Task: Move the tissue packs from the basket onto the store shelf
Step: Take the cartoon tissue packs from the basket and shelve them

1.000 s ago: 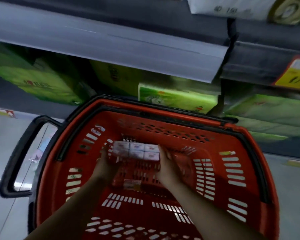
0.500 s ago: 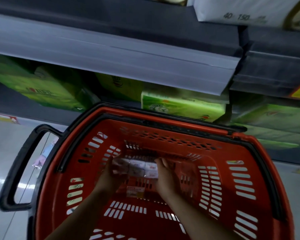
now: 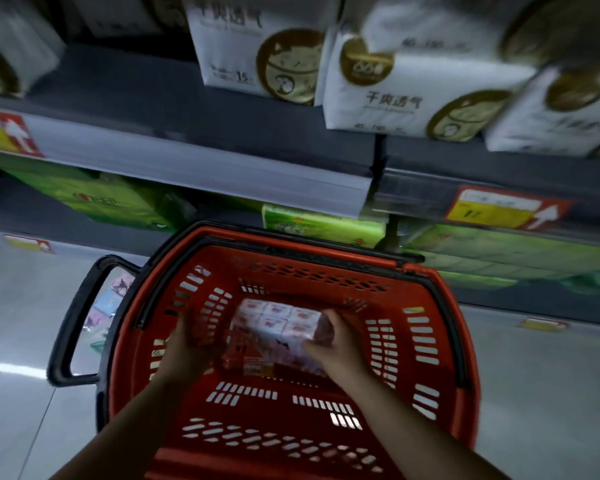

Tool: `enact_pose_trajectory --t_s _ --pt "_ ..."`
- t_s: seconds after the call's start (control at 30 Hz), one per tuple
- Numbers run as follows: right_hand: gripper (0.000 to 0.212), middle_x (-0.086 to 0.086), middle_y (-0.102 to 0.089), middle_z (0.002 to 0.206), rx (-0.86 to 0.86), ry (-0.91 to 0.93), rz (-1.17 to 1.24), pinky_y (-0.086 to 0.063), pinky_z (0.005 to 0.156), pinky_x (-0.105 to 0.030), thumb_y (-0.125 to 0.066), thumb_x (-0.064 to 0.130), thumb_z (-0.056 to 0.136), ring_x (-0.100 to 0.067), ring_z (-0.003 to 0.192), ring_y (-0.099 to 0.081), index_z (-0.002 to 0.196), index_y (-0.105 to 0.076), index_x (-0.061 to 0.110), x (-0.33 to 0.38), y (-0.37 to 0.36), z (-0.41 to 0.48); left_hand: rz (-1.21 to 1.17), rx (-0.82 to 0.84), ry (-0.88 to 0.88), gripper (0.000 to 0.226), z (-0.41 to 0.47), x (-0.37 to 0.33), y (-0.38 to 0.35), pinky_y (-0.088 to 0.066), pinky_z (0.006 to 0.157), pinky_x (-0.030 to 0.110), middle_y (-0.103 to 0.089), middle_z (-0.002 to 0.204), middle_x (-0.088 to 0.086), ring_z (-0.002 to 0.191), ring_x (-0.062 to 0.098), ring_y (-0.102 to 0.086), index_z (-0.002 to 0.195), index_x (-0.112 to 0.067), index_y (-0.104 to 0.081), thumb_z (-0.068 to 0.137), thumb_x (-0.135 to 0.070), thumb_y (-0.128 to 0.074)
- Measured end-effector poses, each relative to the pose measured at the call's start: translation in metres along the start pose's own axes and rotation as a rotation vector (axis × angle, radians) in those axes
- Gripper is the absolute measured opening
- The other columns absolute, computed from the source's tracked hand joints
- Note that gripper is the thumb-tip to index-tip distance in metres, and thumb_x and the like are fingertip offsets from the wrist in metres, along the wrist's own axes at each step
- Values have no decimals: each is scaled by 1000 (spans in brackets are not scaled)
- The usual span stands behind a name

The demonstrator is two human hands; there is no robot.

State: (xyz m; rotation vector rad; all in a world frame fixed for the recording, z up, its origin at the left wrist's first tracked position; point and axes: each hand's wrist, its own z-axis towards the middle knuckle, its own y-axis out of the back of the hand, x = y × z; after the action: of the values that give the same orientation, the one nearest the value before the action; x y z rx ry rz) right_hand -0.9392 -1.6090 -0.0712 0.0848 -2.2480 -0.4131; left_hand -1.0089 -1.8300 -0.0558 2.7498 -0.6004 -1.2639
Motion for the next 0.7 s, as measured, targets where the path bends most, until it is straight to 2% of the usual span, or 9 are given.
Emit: enact_pose_trajectory --t_s 0.1,0.17,0.23,0.27,0.33,0.43,0.5,0.57,0.7 --pt "32 12 -53 84 61 -40 97 -40 62 -9 -72 11 80 3 74 -50 104 -52 18 18 28 -20 -25 10 -52 45 -25 -32 -1 -53 62 33 -66 82 -3 79 16 -60 99 -23 -52 79 15 -61" --pt "32 7 -57 94 86 -87 207 -43 67 -16 -72 17 81 -4 83 -53 104 -51 22 31 41 -35 -84 38 -60 54 -39 -50 -1 -55 53 24 -67 74 -2 74 17 -61 89 -31 -49 76 20 -61" --pt "40 -1 -62 110 98 -124 326 -49 73 -22 -75 20 77 -11 95 -59 112 -55 19 42 53 -46 -124 130 -51 55 -54 -65 0 -55 53 22 -69 82 4 76 20 -66 95 -32 -52 65 8 -75" --pt "41 -5 -64 115 108 -126 387 -52 80 -28 -77 21 74 -16 99 -62 110 -58 18 47 59 -51 -110 193 -40 59 -61 -71 3 -57 59 25 -71 87 5 81 20 -69 99 -30 -54 56 -1 -81" --pt "47 -7 -68 113 142 -107 465 -50 95 -43 -83 27 63 -24 104 -65 104 -62 19 58 68 -63 -73 276 -10 70 -74 -86 10 -56 77 36 -73 97 4 94 20 -68 110 -26 -57 47 -18 -86" --pt "54 -4 -73 103 176 -71 531 -47 99 -44 -86 26 55 -26 103 -66 103 -64 16 82 81 -82 -46 351 -13 82 -91 -110 27 -55 79 35 -73 108 3 100 23 -69 119 -21 -59 44 -39 -86" --pt "48 -2 -74 95 164 -61 578 -47 95 -44 -85 17 55 -26 98 -66 99 -65 17 98 91 -92 -42 391 -14 81 -102 -124 38 -56 80 38 -72 112 6 103 27 -68 122 -20 -60 48 -38 -86" --pt "52 -5 -72 96 167 -68 584 -48 90 -41 -86 16 52 -25 94 -66 100 -66 15 118 100 -102 -44 426 7 72 -114 -140 47 -56 80 44 -71 114 6 103 31 -68 124 -24 -60 57 -31 -83" --pt "89 -11 -72 100 176 -54 584 -49 90 -43 -93 39 32 -25 92 -68 108 -65 4 163 122 -129 -80 504 34 53 -149 -176 54 -59 73 40 -70 116 13 98 32 -70 121 -27 -61 74 -9 -76"
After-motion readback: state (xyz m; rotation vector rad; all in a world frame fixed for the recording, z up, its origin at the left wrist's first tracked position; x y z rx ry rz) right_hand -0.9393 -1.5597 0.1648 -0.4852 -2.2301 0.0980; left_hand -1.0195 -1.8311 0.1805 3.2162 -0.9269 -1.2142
